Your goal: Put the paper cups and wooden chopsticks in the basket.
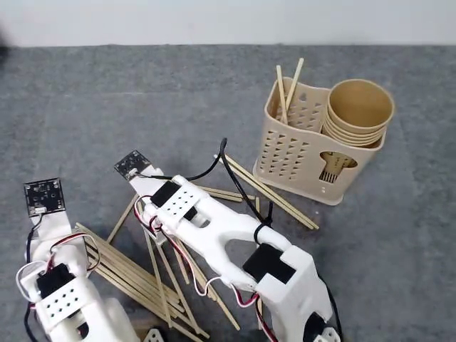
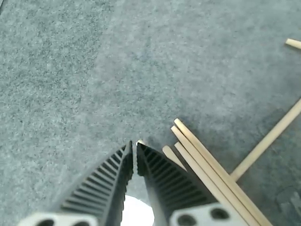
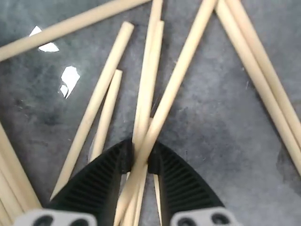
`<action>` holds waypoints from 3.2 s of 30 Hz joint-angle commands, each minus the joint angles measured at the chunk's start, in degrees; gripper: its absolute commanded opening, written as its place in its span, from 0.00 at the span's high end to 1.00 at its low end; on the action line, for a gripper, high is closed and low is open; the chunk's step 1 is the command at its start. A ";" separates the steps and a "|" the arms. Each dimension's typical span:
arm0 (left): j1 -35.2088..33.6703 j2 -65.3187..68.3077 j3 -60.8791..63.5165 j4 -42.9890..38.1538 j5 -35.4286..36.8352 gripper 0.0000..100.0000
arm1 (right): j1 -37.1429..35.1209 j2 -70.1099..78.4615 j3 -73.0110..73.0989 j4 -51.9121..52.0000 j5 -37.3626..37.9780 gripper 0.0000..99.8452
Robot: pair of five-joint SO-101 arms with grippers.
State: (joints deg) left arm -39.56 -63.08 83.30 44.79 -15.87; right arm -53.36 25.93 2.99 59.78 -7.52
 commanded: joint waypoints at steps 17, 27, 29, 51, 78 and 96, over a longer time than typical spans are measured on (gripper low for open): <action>0.09 -1.58 -1.10 -1.23 0.09 0.98 | 2.51 -21.41 -0.62 6.02 2.90 0.99; 0.09 -1.49 -1.01 -1.23 0.09 0.98 | 2.51 -36.70 -0.79 6.02 5.54 0.99; 0.09 -1.49 -1.01 -1.23 0.09 0.98 | 2.51 -40.66 -0.79 5.93 6.77 0.99; 0.18 -1.49 -1.01 -1.23 0.09 0.98 | 20.18 -68.44 -1.23 -12.35 13.01 0.99; 0.18 -1.49 -1.01 -1.23 0.09 0.98 | 46.11 -51.12 2.02 -38.46 12.92 0.99; 0.18 -1.49 -1.01 -1.23 0.09 0.98 | 44.18 -58.07 11.69 -28.62 12.84 0.80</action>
State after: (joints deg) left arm -39.56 -63.08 83.30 44.79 -15.87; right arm -8.09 -26.46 15.30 29.01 5.14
